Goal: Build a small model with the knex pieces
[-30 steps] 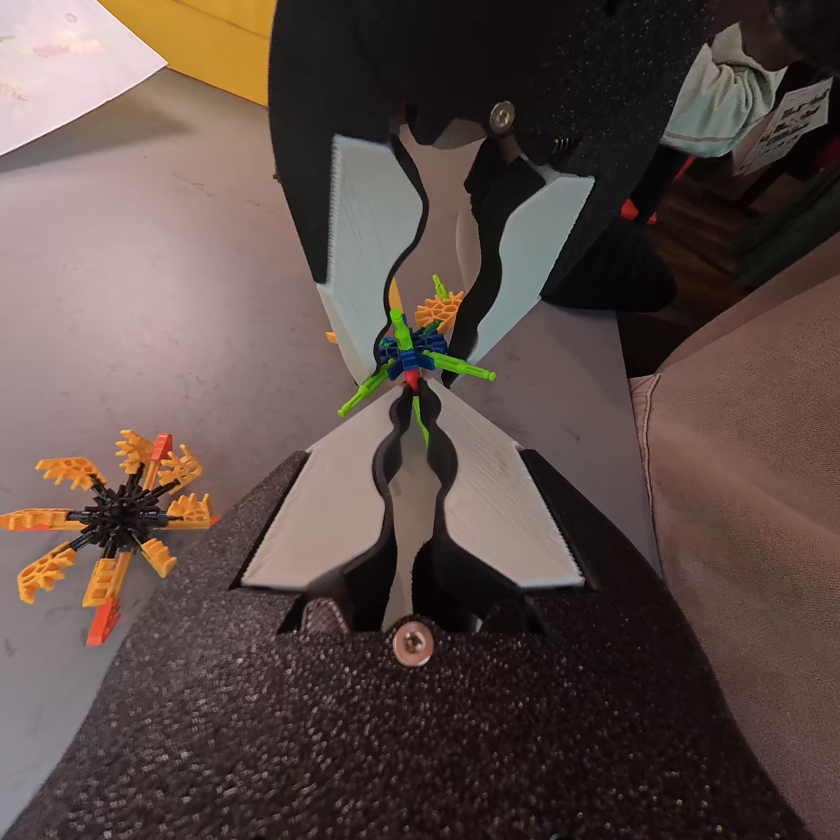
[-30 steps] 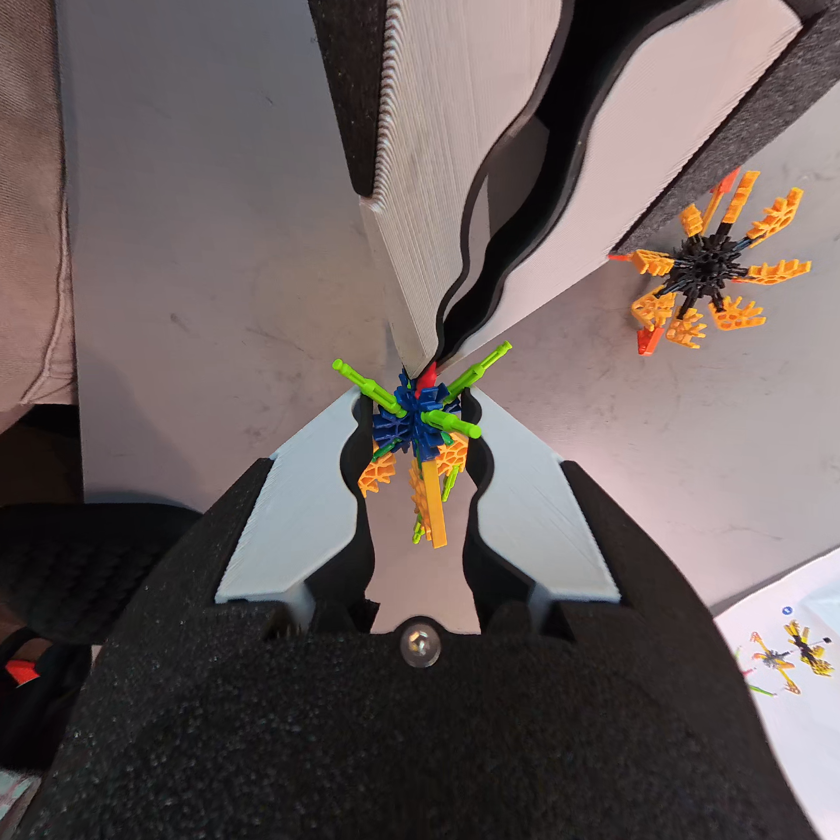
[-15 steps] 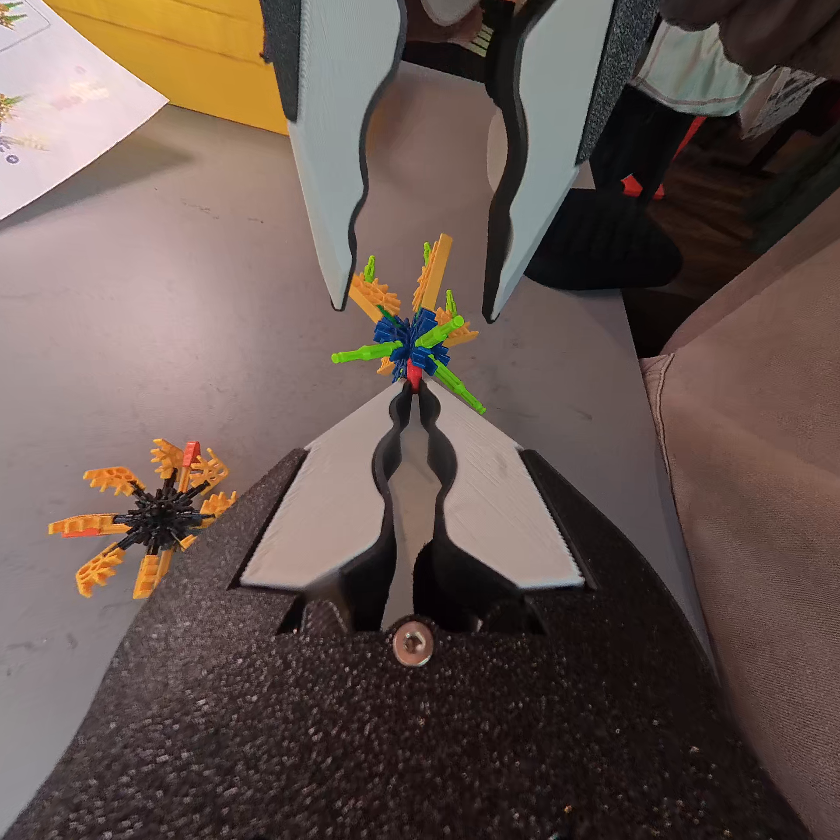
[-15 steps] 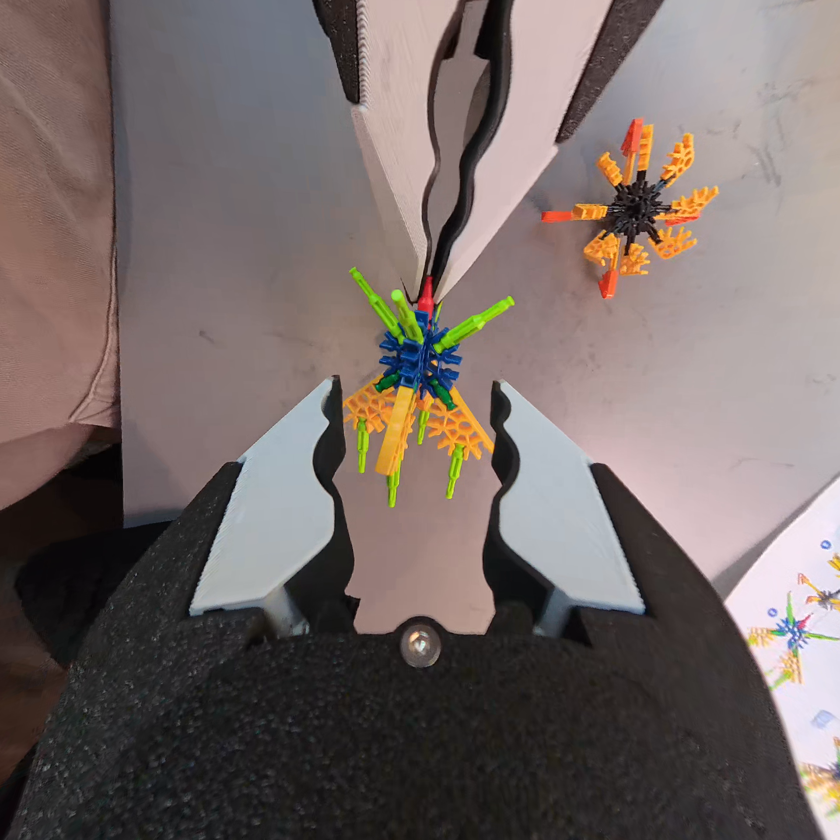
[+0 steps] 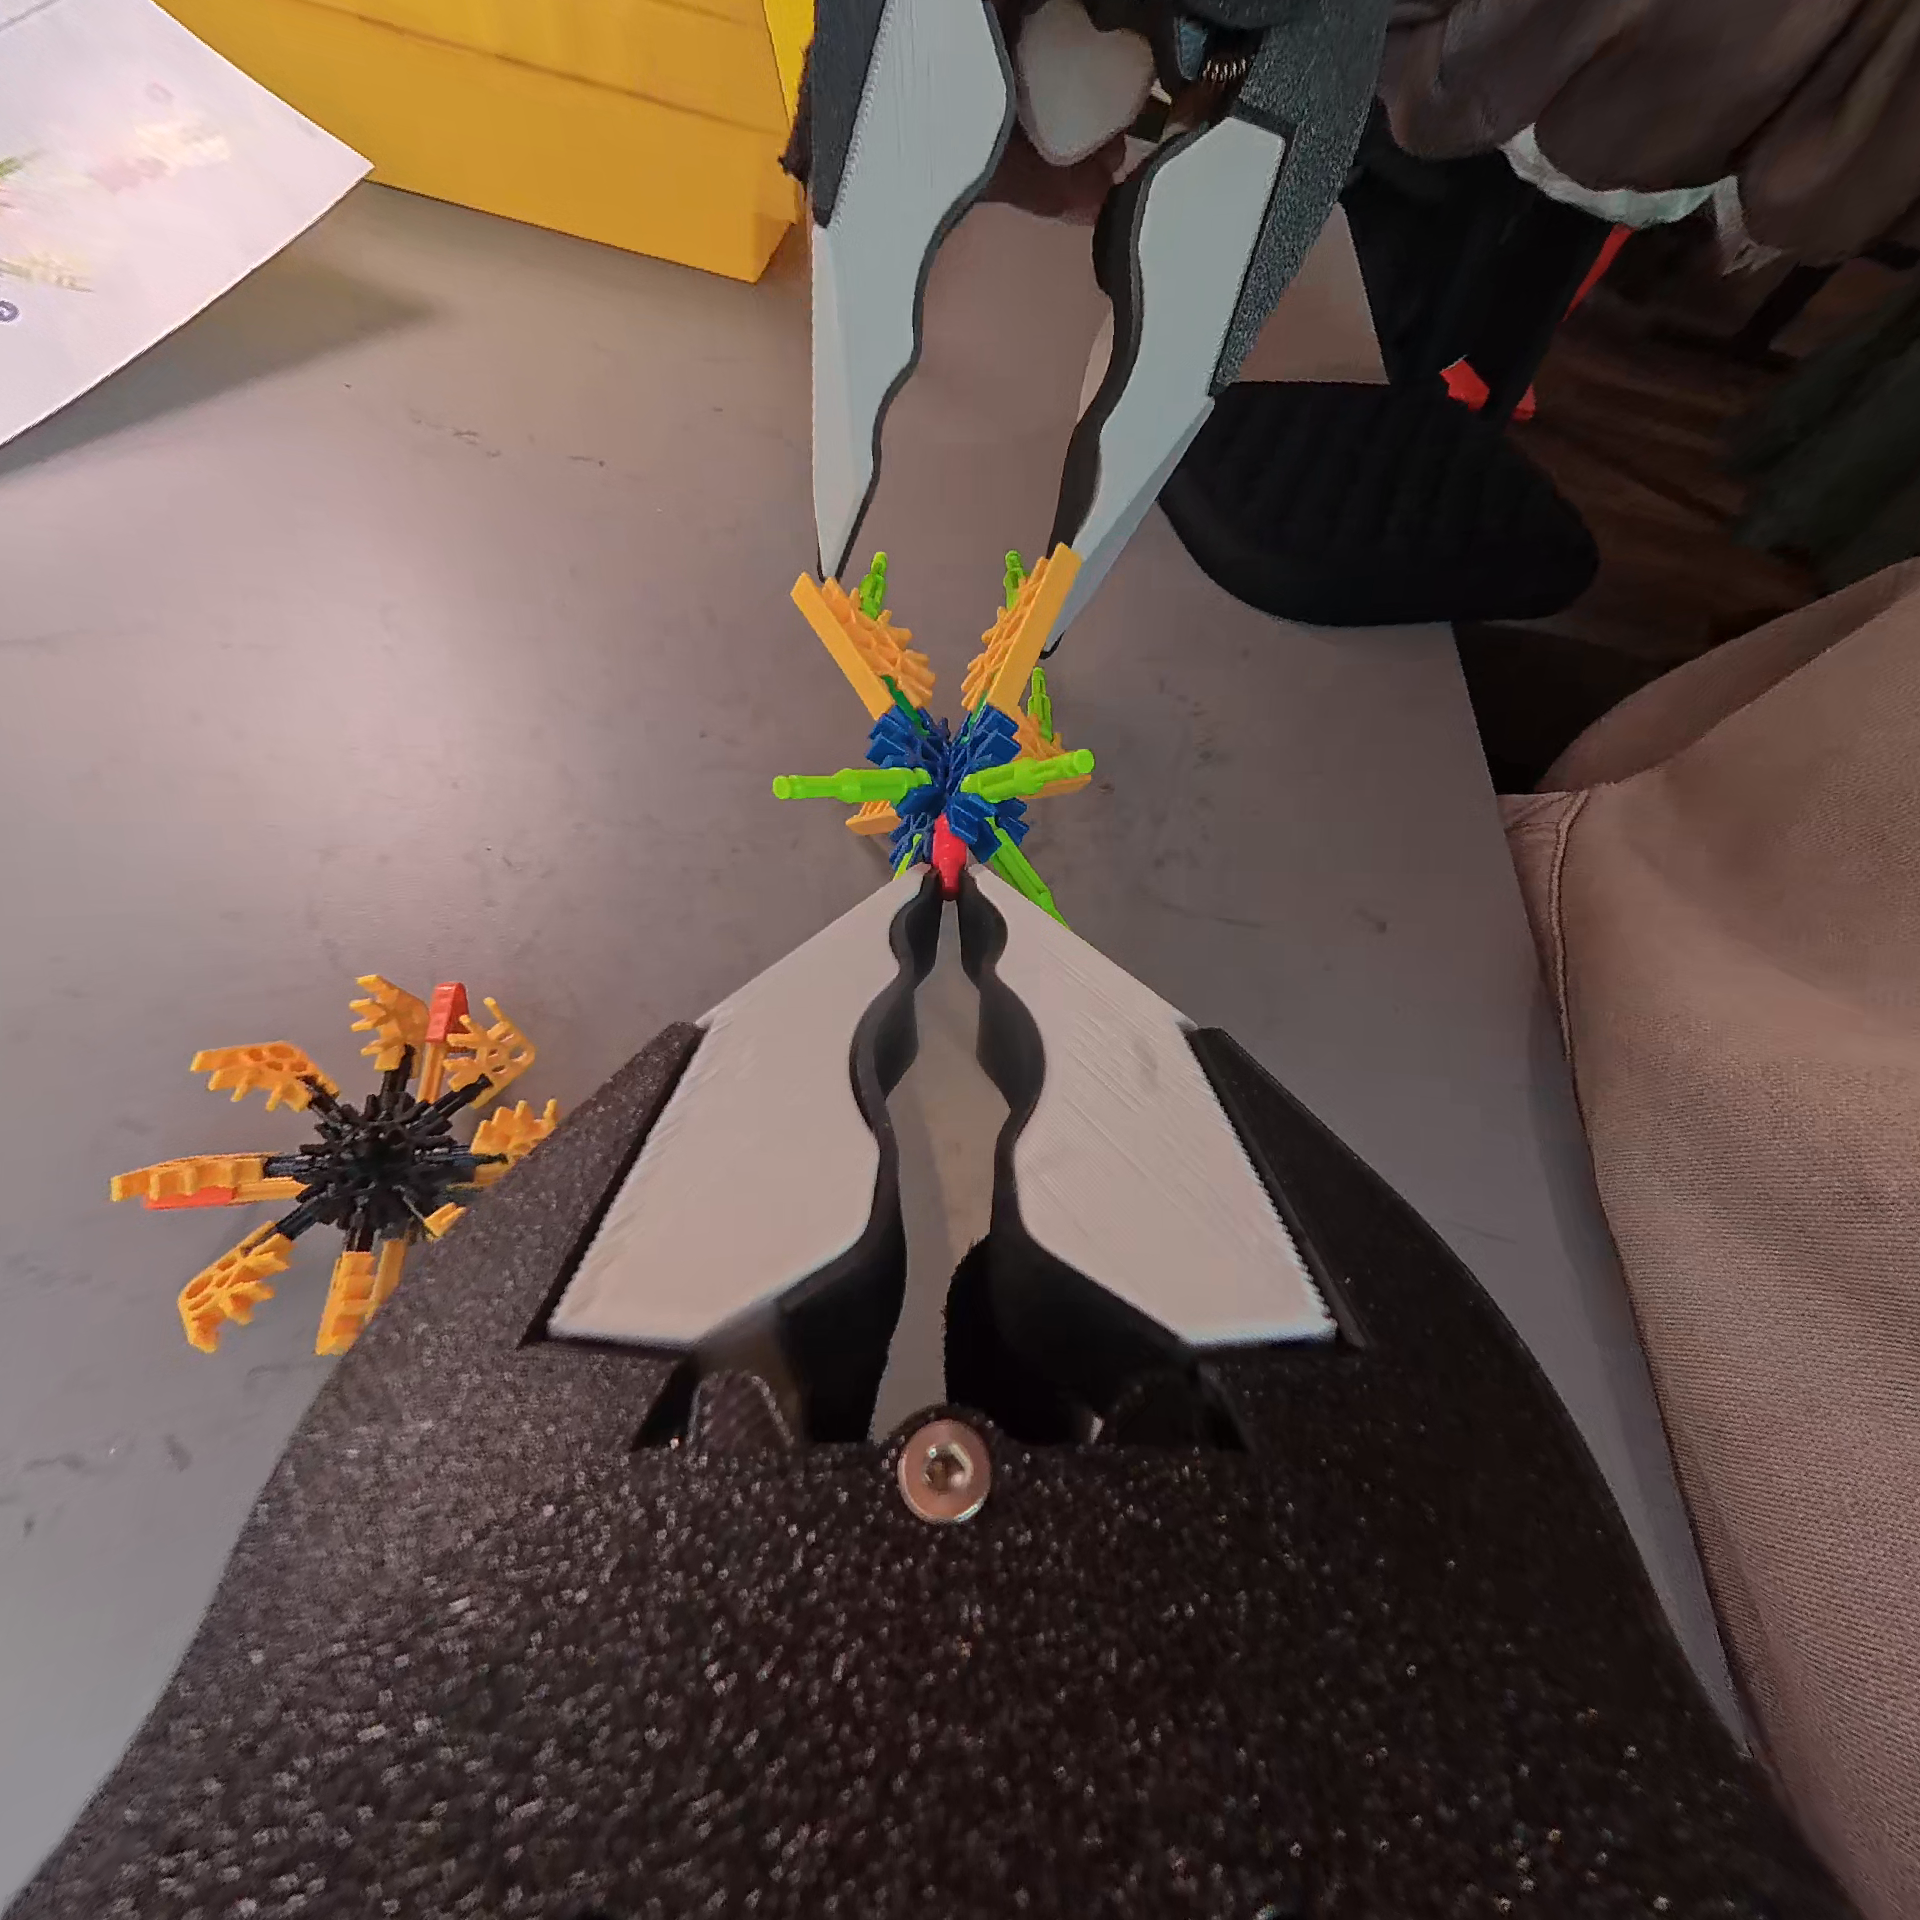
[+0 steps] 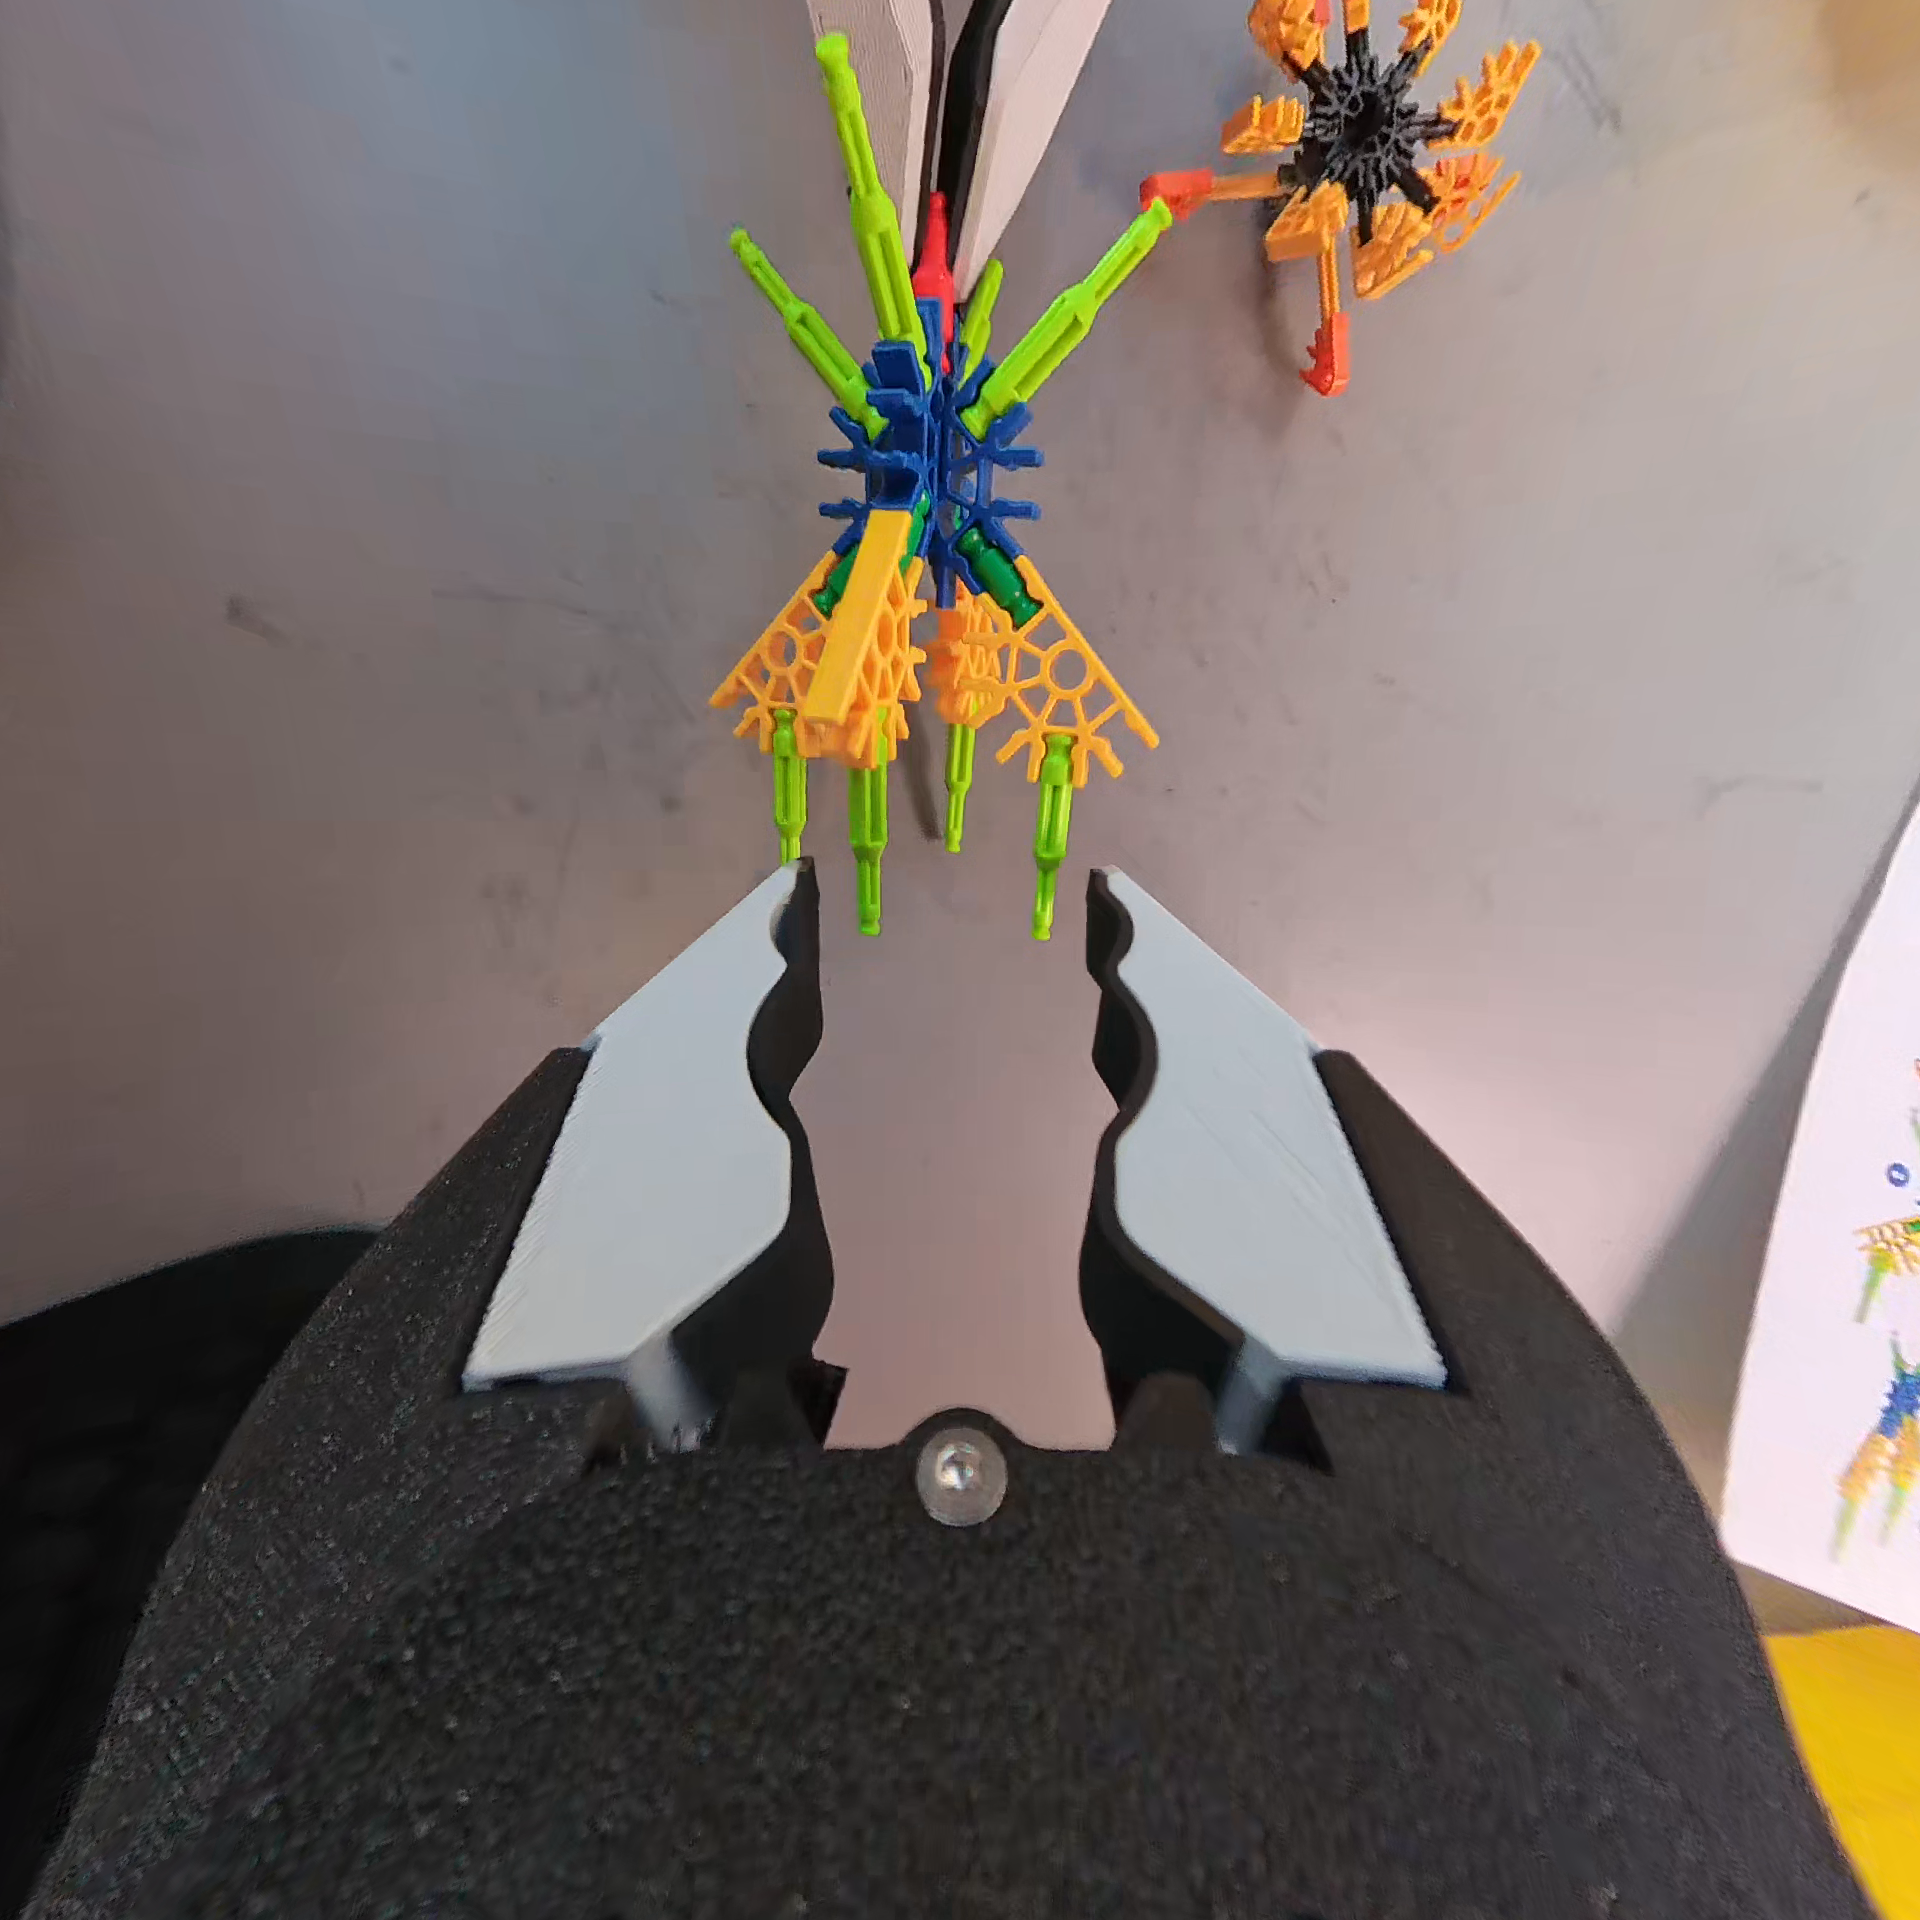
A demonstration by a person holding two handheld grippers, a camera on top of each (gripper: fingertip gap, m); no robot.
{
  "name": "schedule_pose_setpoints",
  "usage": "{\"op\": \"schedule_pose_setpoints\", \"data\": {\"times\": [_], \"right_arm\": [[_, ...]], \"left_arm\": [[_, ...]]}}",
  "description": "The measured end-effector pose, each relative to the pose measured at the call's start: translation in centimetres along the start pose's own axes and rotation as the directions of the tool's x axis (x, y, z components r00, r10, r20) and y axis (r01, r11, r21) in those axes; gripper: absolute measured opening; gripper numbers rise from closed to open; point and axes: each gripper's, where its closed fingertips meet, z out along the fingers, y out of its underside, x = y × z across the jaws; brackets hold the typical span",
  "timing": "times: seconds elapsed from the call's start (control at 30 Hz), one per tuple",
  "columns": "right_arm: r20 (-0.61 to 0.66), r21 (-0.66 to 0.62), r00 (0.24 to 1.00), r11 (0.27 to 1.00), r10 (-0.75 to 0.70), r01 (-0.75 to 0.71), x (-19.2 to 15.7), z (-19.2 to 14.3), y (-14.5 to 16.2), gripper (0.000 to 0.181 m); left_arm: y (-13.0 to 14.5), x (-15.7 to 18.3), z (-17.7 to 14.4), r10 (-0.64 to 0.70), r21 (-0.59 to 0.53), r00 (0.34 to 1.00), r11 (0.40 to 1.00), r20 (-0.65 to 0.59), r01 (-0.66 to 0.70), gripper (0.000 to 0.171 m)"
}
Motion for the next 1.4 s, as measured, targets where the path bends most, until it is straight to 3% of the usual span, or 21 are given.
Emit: {"op": "schedule_pose_setpoints", "data": {"times": [0.37, 0.8, 1.4], "right_arm": [[-0.17, 0.042, 0.982, 0.995, -0.08, 0.089, 0.7, 1.5, -1.0, 0.044], [-0.211, 0.042, 0.974, 0.995, -0.078, 0.089, 0.7, 1.8, -1.0, 0.046], [-0.26, -0.055, 0.965, 0.998, -0.036, 0.022, 0.8, 2.4, -0.6, 0.051]], "left_arm": [[0.4, 0.4, 0.6, -0.024, -0.001, 0.999, 1.0, -0.037, 0.024, 0.003], [-0.1, 0.4, 0.4, -0.054, 0.025, 0.997, 0.998, -0.056, 0.056, 0.003], [-0.4, 0.1, 0.7, 0.075, 0.007, 0.996, 0.997, 0.056, -0.075, 0.002]]}}
